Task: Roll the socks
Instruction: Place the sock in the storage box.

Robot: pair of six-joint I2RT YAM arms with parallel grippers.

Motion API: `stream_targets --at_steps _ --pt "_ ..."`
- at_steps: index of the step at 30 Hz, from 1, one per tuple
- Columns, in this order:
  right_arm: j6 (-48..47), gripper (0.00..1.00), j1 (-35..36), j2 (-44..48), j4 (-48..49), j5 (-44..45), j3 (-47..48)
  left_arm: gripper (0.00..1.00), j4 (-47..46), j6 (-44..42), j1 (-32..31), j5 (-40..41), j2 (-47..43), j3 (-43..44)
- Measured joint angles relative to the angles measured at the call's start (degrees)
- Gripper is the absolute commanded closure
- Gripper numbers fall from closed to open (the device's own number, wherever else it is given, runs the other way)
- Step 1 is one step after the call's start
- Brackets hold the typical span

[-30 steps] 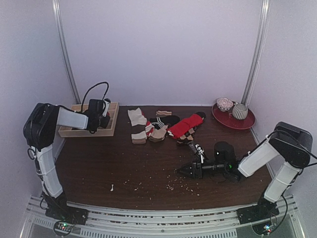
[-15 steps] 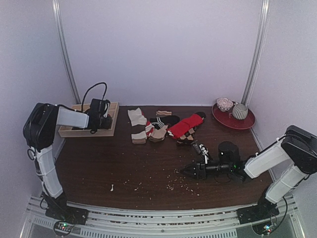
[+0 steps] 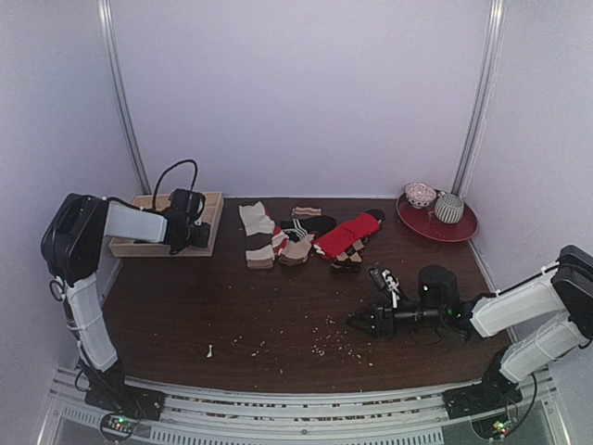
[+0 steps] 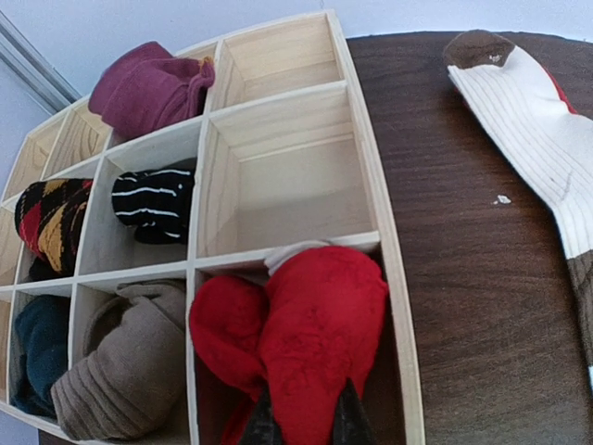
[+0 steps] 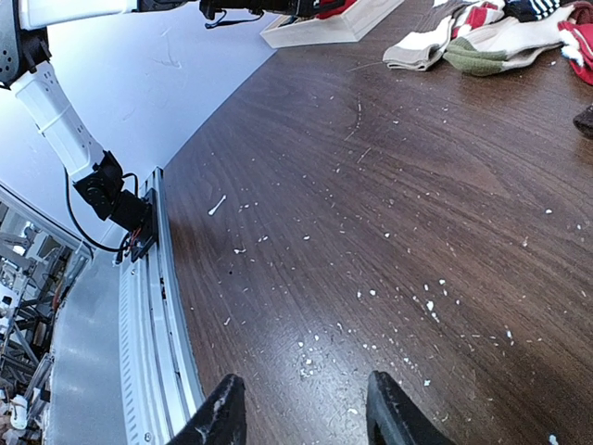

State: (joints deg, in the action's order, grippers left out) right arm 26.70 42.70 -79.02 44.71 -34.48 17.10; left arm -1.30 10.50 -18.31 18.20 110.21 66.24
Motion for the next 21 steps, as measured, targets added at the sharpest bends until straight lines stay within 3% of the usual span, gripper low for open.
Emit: stream_targets --at_steps 21 --pt "-0.50 0.55 0.00 3.82 -3.56 1.70 -1.84 0.98 11.98 4.11 0.24 -1.40 5.42 8.83"
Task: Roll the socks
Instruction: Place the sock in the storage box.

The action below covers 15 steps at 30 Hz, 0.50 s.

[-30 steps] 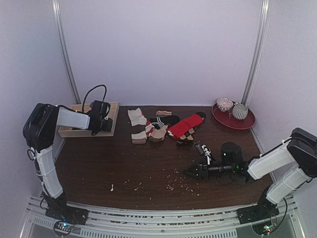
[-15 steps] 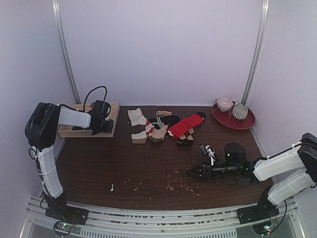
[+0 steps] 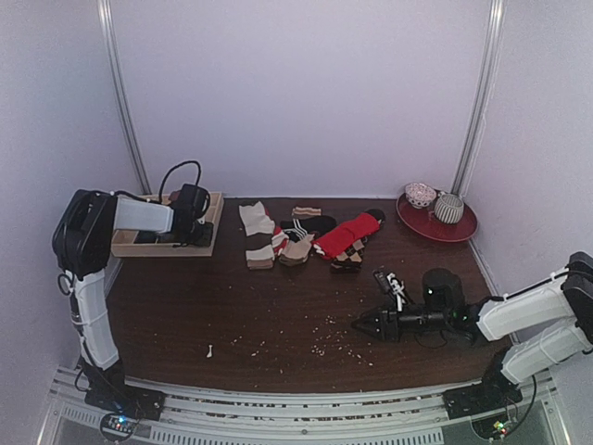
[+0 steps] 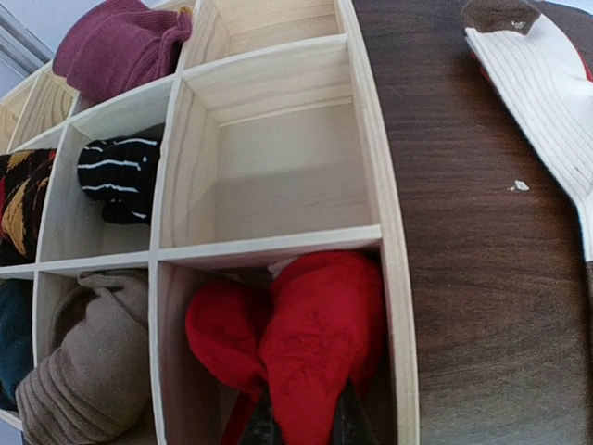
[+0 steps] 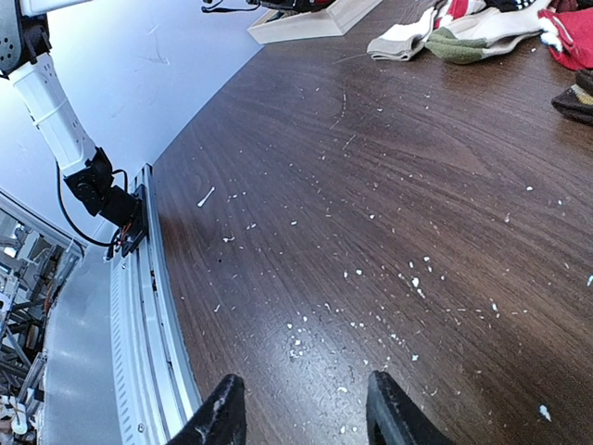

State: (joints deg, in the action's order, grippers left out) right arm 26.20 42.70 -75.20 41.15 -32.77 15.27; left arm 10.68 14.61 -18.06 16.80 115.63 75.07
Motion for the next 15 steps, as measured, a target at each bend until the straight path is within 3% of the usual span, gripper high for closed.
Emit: stream_targets --at_steps 8,11,15 --pt "0.35 0.55 0.00 3.02 -0.35 0.90 -2.14 0.97 5.09 1.55 0.42 -1.31 1.38 3.28" --pt "0.61 0.55 0.00 3.76 -0.37 1.11 -2.16 0.88 6.36 1.95 0.57 -1.90 1.62 4.04" --pt "0.83 0.54 0.00 4.74 -0.37 1.25 -2.21 0.67 8.15 2.36 0.74 -2.08 1.88 5.05"
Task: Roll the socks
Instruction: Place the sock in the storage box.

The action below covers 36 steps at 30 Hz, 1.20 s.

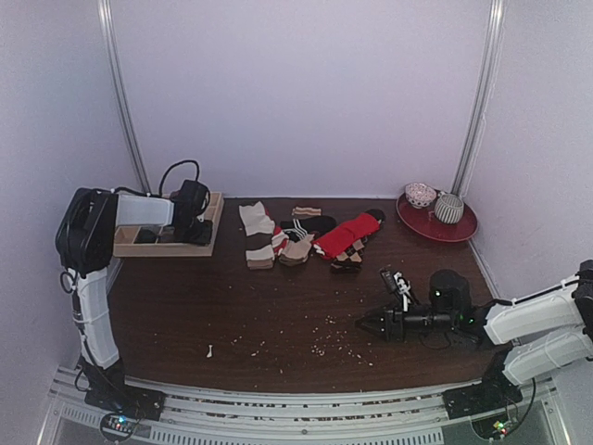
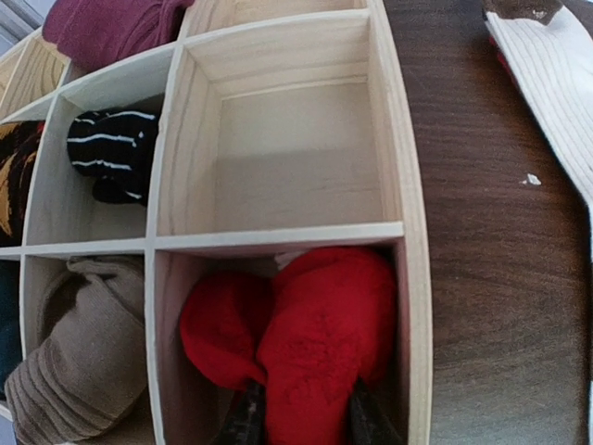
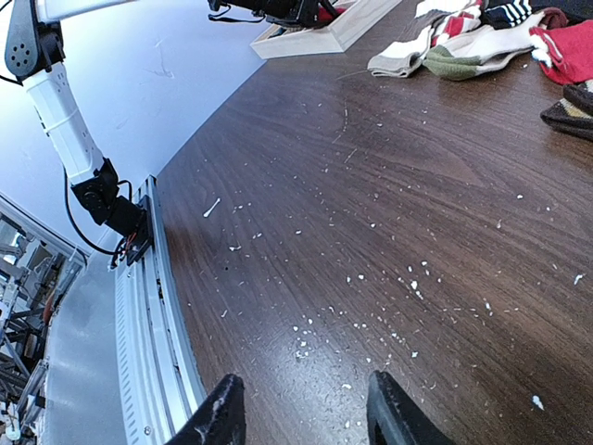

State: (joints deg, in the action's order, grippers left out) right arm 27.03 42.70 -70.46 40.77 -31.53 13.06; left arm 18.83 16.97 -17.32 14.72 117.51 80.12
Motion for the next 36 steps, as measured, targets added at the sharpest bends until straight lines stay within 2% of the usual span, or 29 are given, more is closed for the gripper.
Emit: stream_targets --at_steps 2,4,16,21,25,36 --pt "-0.02 0.54 0.00 0.57 0.00 0.13 -0.17 0.54 1.01 0.44 0.11 0.11 0.00 0.26" --pt "-0.11 0.54 0.00 0.85 -0.13 0.26 -0.28 0.49 1.92 0.79 0.13 0.57 -0.31 0.31" --pt "-0.28 0.54 0.00 0.92 -1.49 0.42 -0.31 0.41 5.79 1.14 0.24 1.55 -0.92 1.07" --pt "-0.31 0.54 0.00 0.87 -1.57 0.42 -0.26 0.39 11.32 0.00 0.24 1.97 -0.92 3.61" --pt "-0.28 0.54 0.00 0.68 -1.75 0.42 -0.13 0.33 14.80 -1.09 0.22 2.01 -0.90 5.03" --pt "-0.31 0.54 0.00 0.68 -2.99 0.42 0.90 0.26 16.90 -3.26 0.39 -0.13 -0.96 6.19"
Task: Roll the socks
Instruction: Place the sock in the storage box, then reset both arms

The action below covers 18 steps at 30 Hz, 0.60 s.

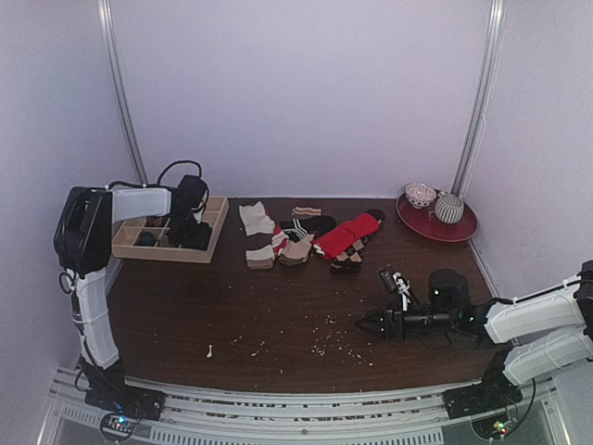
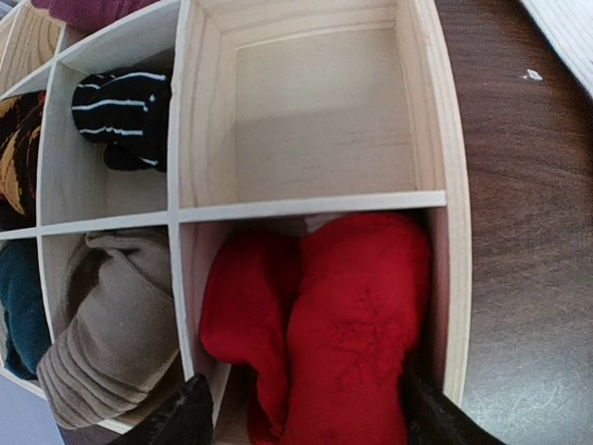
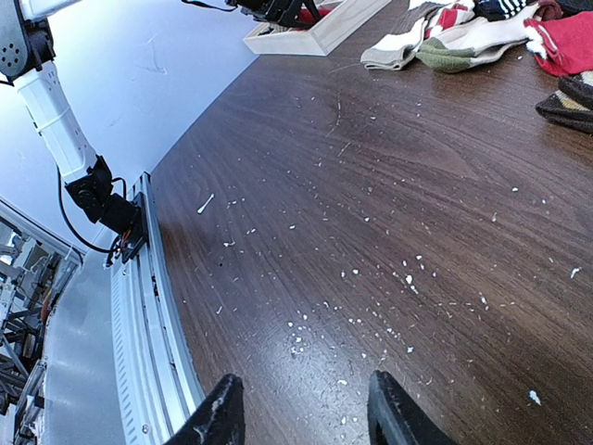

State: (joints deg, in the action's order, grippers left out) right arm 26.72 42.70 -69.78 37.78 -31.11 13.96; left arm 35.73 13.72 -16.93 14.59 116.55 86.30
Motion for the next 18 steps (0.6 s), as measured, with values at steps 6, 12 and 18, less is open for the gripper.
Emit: stream_targets --at_steps 6,12,18 --pt "-0.02 0.54 0.00 0.00 -0.02 0.00 0.04 0.22 1.42 -1.07 -0.07 -1.09 -0.07 1.64" --pt "-0.42 0.54 0.00 -0.02 -0.09 0.04 0.07 0.21 1.38 -2.36 -0.07 -1.31 -1.29 4.07" --pt "-0.83 0.54 0.00 -0.63 -0.11 0.04 0.61 0.31 1.46 -2.82 -0.07 -1.29 -1.81 4.24"
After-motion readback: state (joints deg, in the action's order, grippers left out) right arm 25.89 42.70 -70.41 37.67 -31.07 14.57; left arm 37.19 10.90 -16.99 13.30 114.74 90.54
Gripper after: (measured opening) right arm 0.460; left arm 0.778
